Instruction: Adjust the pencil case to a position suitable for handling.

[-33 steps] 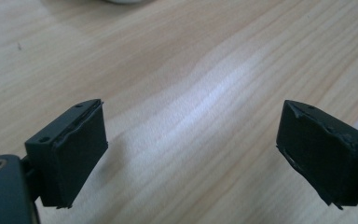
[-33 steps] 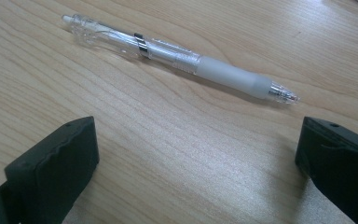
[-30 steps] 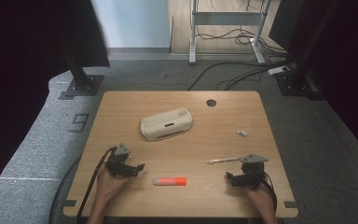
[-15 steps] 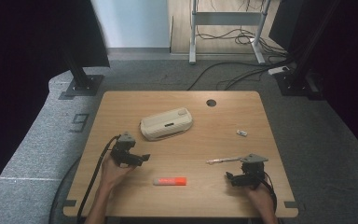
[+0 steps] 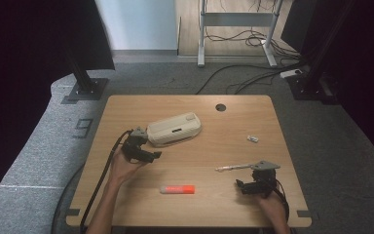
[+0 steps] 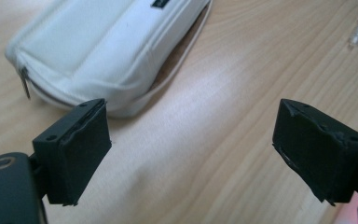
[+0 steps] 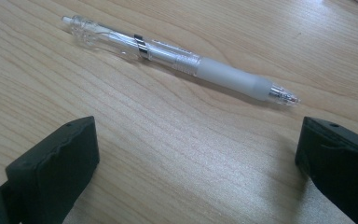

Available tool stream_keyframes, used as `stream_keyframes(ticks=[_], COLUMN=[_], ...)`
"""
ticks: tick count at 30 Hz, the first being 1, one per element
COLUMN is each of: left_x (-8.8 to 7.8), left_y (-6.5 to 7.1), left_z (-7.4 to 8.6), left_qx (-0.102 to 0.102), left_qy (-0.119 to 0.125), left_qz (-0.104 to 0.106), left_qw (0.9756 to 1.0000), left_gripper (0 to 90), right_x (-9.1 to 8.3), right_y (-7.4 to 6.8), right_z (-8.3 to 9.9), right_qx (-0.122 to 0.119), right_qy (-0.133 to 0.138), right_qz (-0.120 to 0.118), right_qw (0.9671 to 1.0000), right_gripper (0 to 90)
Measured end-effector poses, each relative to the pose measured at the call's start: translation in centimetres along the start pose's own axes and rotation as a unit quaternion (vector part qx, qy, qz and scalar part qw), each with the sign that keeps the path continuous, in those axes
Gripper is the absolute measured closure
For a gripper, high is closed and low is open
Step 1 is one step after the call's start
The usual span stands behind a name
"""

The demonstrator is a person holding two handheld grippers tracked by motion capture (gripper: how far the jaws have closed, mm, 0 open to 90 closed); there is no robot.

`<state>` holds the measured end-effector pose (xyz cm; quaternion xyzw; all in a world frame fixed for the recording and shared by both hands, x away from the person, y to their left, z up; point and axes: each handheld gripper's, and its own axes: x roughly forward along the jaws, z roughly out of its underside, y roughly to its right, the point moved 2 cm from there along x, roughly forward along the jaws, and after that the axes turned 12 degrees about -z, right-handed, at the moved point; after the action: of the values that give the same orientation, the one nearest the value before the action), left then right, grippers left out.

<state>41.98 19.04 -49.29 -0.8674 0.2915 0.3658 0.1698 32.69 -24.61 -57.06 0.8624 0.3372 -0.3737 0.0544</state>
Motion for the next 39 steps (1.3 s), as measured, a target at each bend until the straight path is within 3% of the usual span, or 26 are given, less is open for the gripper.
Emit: stream_keyframes(ticks=[6,11,13,16,20,28,39], left_x=[0.7,1.1,1.2,1.6,2.0,3.1,5.2], left_y=[-0.1,-0.3,-0.5,-0.7,-0.9,-1.1,-1.3], left_z=[-1.6,-2.8,-3.1,-3.7,-4.2,-5.7,-6.5], left_qx=[0.017,0.017,0.008,0.011,0.007,0.019,0.017], left_qy=[-0.008,-0.004,-0.003,-0.006,-0.005,-0.006,-0.022], left_qz=[-0.002,0.006,0.014,0.007,0.014,0.012,0.024], left_qw=[0.9998,0.9998,0.9999,0.9999,0.9999,0.9997,0.9993], left_gripper=[13.1,14.2,14.2,14.3,14.4,16.7,21.4], right_x=[0.0,0.0,0.0,0.0,0.0,0.0,0.0], right_y=[0.0,0.0,0.0,0.0,0.0,0.0,0.0], right_z=[0.0,0.0,0.0,0.0,0.0,0.0,0.0], right_qx=[0.000,0.000,0.000,0.000,0.000,0.000,-0.001], right_qy=[0.000,0.000,0.000,0.000,0.000,0.000,0.000], right_qz=[0.000,0.000,0.000,0.000,0.000,0.000,0.000], right_qw=[1.0000,1.0000,1.0000,1.0000,1.0000,1.0000,1.0000], right_gripper=[0.0,0.0,0.0,0.0,0.0,0.0,0.0])
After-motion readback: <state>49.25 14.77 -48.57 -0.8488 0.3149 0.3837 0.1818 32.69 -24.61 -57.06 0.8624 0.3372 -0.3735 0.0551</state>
